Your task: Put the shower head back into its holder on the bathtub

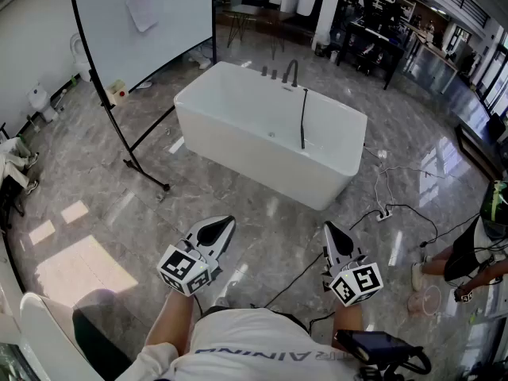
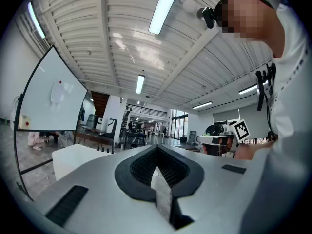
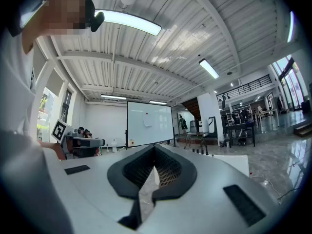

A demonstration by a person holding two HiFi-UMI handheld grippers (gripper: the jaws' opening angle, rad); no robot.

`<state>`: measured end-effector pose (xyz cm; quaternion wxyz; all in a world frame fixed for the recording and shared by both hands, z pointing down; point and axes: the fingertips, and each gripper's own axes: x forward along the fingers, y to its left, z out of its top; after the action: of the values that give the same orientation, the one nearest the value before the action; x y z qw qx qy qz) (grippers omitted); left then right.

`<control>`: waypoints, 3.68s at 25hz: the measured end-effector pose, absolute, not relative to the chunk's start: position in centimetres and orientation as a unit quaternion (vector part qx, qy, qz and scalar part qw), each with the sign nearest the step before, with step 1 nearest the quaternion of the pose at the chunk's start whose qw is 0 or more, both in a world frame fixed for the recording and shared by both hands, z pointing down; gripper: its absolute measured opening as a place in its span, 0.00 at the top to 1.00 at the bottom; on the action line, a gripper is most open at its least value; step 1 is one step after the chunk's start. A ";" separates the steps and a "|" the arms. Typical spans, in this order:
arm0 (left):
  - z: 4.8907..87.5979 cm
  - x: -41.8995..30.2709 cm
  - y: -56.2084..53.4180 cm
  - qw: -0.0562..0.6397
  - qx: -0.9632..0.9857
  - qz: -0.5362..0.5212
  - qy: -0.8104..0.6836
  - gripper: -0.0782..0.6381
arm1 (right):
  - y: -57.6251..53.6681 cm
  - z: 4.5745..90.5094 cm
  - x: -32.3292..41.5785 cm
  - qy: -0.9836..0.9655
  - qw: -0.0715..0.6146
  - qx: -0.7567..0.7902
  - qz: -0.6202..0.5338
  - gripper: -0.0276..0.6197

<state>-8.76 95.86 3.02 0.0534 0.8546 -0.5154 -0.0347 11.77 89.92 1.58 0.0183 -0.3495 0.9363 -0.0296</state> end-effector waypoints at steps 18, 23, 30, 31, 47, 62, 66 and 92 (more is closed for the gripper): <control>1.7 -6.0 95.3 0.039 0.863 -0.033 -0.502 0.87 | 88.9 1.1 14.6 0.928 0.045 -0.366 -0.047 0.95; 1.6 -1.9 94.8 0.028 0.861 -0.018 -0.507 0.87 | 88.6 1.8 18.6 0.931 0.049 -0.359 -0.054 0.95; 2.2 2.7 94.8 -0.001 0.848 0.031 -0.530 0.87 | 88.0 3.2 23.7 0.939 0.047 -0.335 -0.065 0.95; 2.1 3.0 94.8 0.004 0.846 0.026 -0.533 0.87 | 87.9 3.5 23.9 0.940 0.047 -0.331 -0.069 0.95; 2.0 3.7 86.4 0.048 0.860 -0.030 -0.507 0.87 | 81.3 4.1 26.0 0.930 0.052 -0.358 -0.066 0.95; 4.0 -9.0 74.3 0.046 0.862 -0.030 -0.504 0.87 | 70.1 3.4 14.0 0.922 0.015 -0.385 -0.046 0.95; 4.4 -13.7 71.3 0.046 0.865 -0.030 -0.499 0.87 | 66.9 2.9 9.2 0.920 0.012 -0.390 -0.046 0.95; 5.1 -20.9 52.4 0.042 0.868 -0.003 -0.495 0.87 | 46.6 4.3 -1.4 0.937 0.016 -0.344 -0.061 0.95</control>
<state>-20.89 52.43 5.07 0.0418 0.8680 -0.4948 -0.0030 -1.44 46.58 4.34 0.0160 -0.3443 0.9367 -0.0610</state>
